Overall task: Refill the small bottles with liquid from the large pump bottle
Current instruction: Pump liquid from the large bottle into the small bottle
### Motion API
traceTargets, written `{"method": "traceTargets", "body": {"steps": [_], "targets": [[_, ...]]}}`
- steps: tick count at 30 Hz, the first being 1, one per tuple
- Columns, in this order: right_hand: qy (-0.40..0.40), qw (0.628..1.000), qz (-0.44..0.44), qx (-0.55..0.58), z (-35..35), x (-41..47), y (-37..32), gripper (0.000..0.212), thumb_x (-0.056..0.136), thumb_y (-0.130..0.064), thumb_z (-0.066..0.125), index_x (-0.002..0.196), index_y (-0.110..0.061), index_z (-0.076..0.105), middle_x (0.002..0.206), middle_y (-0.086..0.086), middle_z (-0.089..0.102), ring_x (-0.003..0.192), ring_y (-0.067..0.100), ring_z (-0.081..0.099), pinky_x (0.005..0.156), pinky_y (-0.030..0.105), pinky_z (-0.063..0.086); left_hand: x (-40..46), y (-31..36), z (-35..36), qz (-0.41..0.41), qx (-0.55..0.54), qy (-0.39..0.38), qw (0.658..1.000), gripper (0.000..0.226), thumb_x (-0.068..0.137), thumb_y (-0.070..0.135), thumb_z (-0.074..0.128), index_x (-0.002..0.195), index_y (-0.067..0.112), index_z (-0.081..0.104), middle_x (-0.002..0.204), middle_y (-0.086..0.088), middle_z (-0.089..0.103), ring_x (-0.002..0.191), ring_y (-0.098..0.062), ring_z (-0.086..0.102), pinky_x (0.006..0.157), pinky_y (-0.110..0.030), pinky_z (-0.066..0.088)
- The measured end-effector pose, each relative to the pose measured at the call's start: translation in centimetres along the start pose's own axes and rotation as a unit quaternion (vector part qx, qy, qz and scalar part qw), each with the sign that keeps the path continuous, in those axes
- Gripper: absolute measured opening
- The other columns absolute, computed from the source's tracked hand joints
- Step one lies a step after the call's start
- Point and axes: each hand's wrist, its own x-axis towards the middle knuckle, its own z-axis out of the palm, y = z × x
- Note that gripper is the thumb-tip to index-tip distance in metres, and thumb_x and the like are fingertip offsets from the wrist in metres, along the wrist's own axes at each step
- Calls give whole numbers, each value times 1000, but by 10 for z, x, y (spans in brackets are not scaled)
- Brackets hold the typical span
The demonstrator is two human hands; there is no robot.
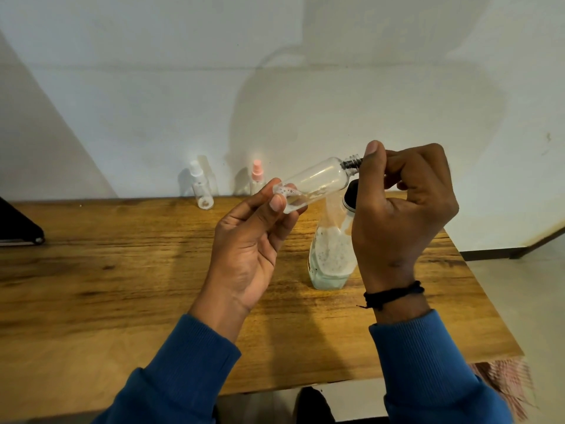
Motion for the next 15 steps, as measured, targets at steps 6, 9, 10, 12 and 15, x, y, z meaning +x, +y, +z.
{"method": "traceTargets", "body": {"steps": [6,9,10,12,15], "targets": [[3,1000,-11,-5,1,-3,0,27,91,-8,66,64,-6,61,69,-1,51,66,3,46,62,12,34,0,1,0,2,-1,0,1000,40,70,8,71,110,3,69,125,-16,68,110,-35,64,69,-20,60],[1,1000,-6,-2,1,-4,2,28,91,-7,66,63,-5,61,69,0,50,66,2,45,63,11,34,-1,0,0,2,5,5,1000,42,68,9,72,110,2,69,127,-17,67,110,-36,64,68,-20,59],[1,1000,-6,-3,0,-3,2,28,91,-7,66,63,-5,61,69,0,50,66,1,45,62,11,34,-1,0,0,2,5,4,1000,42,69,8,71,111,2,69,127,-16,67,112,-36,63,68,-20,59],[2,1000,-8,-8,1,0,-1,27,91,-9,66,64,-7,62,69,-1,51,65,2,45,62,10,32,0,0,0,3,2,-3,1000,41,72,7,70,113,3,68,124,-14,69,115,-37,63,70,-21,60],[2,1000,-11,-16,2,0,-4,27,90,-11,66,64,-6,62,69,-1,51,65,2,46,62,9,32,1,1,-1,3,2,-7,1000,41,74,8,69,114,4,68,121,-13,71,113,-36,65,72,-21,60]]}}
